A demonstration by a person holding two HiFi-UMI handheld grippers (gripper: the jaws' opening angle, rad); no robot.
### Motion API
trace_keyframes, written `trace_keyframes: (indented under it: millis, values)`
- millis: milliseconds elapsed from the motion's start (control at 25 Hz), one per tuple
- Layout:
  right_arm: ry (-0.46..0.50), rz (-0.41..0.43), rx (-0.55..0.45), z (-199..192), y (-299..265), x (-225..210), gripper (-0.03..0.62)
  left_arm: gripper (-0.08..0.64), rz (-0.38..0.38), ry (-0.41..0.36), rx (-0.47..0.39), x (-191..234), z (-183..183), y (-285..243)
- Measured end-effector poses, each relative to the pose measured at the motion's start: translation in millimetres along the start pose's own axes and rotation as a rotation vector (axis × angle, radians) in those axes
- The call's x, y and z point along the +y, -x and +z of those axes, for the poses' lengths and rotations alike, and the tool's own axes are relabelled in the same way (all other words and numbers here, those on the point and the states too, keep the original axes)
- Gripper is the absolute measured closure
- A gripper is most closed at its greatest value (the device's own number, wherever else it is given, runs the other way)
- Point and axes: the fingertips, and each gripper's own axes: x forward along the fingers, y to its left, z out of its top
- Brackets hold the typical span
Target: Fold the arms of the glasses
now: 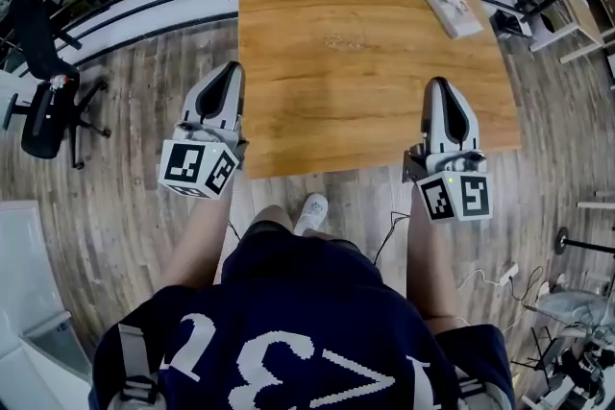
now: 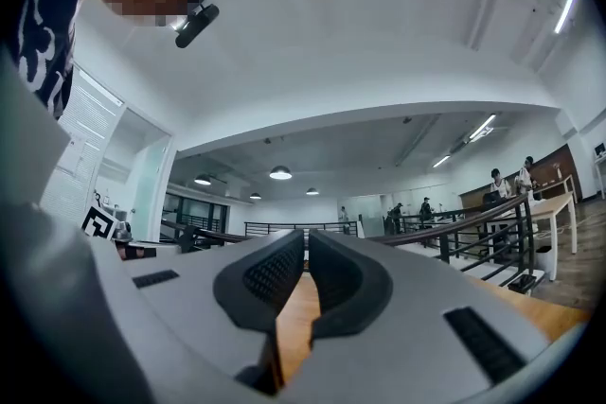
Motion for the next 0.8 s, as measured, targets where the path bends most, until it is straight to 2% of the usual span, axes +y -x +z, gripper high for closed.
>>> trace_keyframes:
  millis: [360, 800]
  values:
    - [-0.044, 0.021, 0.012, -24.2, -43.5, -28.0, 0.557, 0.537, 0.029, -0.024, 0.026, 8.9, -10.9, -36.0]
    - [0.008, -0.018, 0.010, -29.1, -110.3, -45.2, 0.557, 0.537, -0.045, -0.024, 0.034, 38.9, -18.4, -103.9]
